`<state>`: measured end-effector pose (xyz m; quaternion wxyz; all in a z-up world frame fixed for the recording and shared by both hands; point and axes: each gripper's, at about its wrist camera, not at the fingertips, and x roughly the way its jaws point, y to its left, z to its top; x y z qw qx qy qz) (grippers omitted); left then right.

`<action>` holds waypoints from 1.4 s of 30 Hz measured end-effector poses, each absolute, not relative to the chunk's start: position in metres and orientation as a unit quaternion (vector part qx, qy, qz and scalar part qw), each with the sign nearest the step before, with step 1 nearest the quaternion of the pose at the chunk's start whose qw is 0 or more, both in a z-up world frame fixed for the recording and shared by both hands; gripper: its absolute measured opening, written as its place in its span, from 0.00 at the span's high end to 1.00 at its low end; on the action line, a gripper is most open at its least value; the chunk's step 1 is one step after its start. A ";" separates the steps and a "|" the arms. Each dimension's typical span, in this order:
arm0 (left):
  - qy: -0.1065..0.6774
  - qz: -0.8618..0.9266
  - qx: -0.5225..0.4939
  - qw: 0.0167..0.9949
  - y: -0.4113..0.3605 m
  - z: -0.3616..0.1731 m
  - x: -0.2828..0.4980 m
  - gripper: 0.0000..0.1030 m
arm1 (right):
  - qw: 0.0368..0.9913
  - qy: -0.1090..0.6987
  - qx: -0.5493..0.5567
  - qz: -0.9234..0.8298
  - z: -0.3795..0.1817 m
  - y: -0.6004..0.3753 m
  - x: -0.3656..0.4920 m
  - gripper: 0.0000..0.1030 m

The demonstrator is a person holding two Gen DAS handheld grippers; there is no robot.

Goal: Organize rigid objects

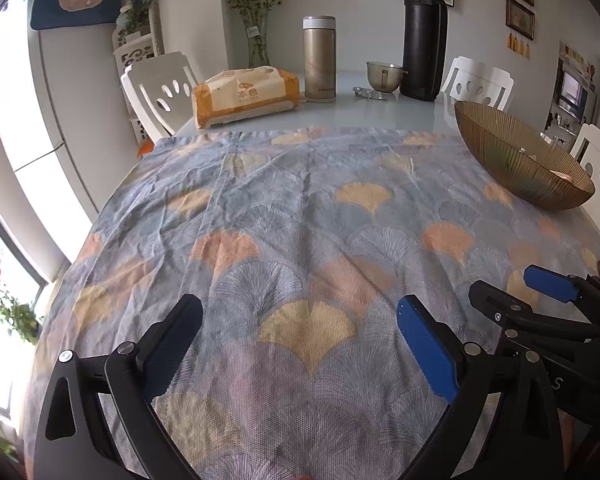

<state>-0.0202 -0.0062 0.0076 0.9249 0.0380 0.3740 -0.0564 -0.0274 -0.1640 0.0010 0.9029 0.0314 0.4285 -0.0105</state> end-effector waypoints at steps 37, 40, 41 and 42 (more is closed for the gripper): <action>0.392 -0.052 0.020 0.918 0.000 0.005 -0.014 0.05 | 0.901 0.432 0.037 -0.018 -0.001 -0.163 -0.026 0.24; 0.390 -0.050 0.021 0.919 -0.001 0.005 -0.015 0.05 | 0.901 0.432 0.037 -0.018 -0.001 -0.162 -0.026 0.24; 0.391 -0.052 0.022 0.919 -0.001 0.005 -0.014 0.05 | 0.901 0.432 0.037 -0.018 -0.001 -0.162 -0.026 0.24; 0.391 -0.052 0.023 0.919 -0.001 0.005 -0.014 0.05 | 0.901 0.432 0.037 -0.018 -0.001 -0.162 -0.026 0.24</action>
